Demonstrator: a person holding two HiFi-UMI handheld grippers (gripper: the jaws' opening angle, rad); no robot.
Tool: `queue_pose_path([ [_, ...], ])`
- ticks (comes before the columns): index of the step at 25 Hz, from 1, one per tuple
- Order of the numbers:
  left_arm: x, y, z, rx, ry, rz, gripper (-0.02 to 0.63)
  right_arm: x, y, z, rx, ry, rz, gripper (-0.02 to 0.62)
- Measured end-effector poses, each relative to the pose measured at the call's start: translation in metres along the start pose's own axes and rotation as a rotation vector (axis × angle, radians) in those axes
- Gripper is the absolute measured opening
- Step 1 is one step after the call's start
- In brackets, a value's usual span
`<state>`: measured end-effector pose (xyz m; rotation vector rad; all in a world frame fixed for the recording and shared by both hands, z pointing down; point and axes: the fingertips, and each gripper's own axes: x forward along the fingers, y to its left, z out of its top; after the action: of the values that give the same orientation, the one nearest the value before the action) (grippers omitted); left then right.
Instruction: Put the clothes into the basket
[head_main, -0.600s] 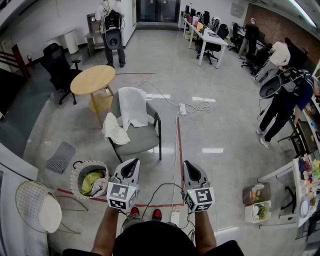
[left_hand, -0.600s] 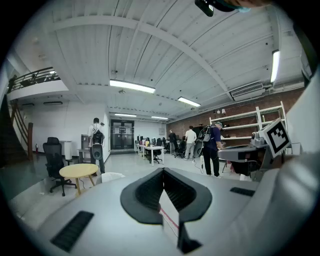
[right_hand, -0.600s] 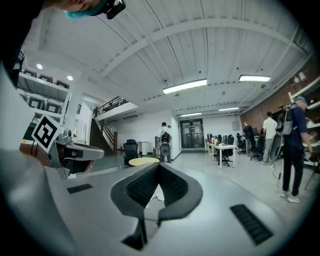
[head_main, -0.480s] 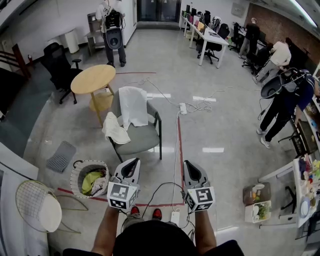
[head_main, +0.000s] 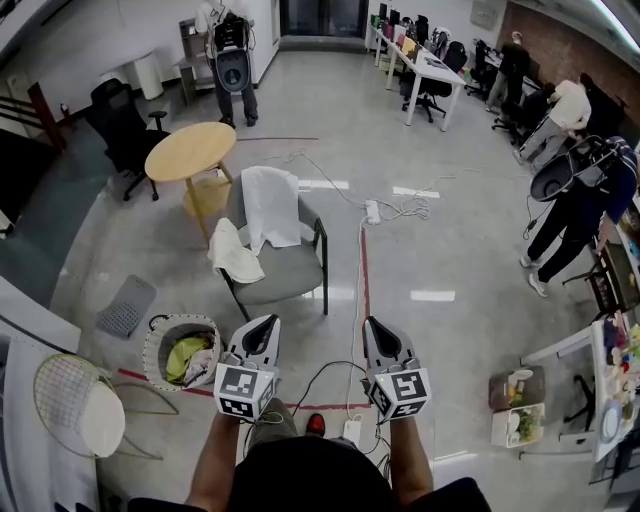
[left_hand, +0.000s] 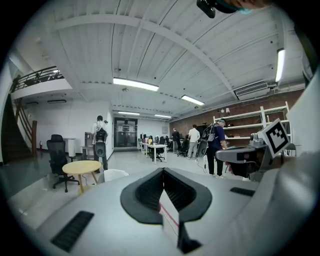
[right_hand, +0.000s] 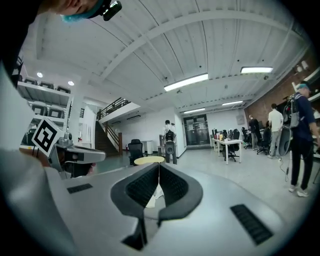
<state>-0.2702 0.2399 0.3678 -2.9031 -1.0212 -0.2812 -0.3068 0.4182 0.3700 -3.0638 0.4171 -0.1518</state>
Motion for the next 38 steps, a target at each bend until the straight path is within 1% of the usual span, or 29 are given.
queue_pose_path([
  [6, 0.014, 0.026, -0.009, -0.033, 0.029, 0.041, 0.008, 0.033, 0.004, -0.009, 0.024, 0.022, 0.050, 0.026],
  [10, 0.042, 0.054, -0.014, -0.044, 0.052, 0.061, 0.008, 0.068, 0.000, -0.011, 0.020, 0.032, 0.063, 0.026],
  [14, 0.080, 0.085, -0.009, -0.063, 0.058, 0.052, 0.008, 0.115, -0.011, -0.003, 0.014, 0.031, 0.057, 0.026],
  [18, 0.116, 0.120, 0.010, -0.072, 0.046, 0.034, 0.007, 0.164, -0.016, 0.018, 0.011, 0.022, 0.042, 0.026],
  [22, 0.147, 0.163, 0.025, -0.068, 0.031, 0.019, 0.008, 0.218, -0.014, 0.025, 0.007, 0.026, 0.040, 0.026],
  [26, 0.173, 0.204, 0.031, -0.060, 0.025, 0.006, 0.008, 0.272, -0.007, 0.030, 0.000, 0.026, 0.049, 0.026],
  [33, 0.204, 0.269, 0.036, -0.061, 0.018, 0.018, 0.008, 0.346, 0.002, 0.035, -0.028, 0.024, 0.065, 0.026],
  [38, 0.222, 0.298, 0.031, -0.089, 0.022, 0.044, 0.008, 0.385, -0.003, 0.036, -0.039, 0.046, 0.079, 0.026],
])
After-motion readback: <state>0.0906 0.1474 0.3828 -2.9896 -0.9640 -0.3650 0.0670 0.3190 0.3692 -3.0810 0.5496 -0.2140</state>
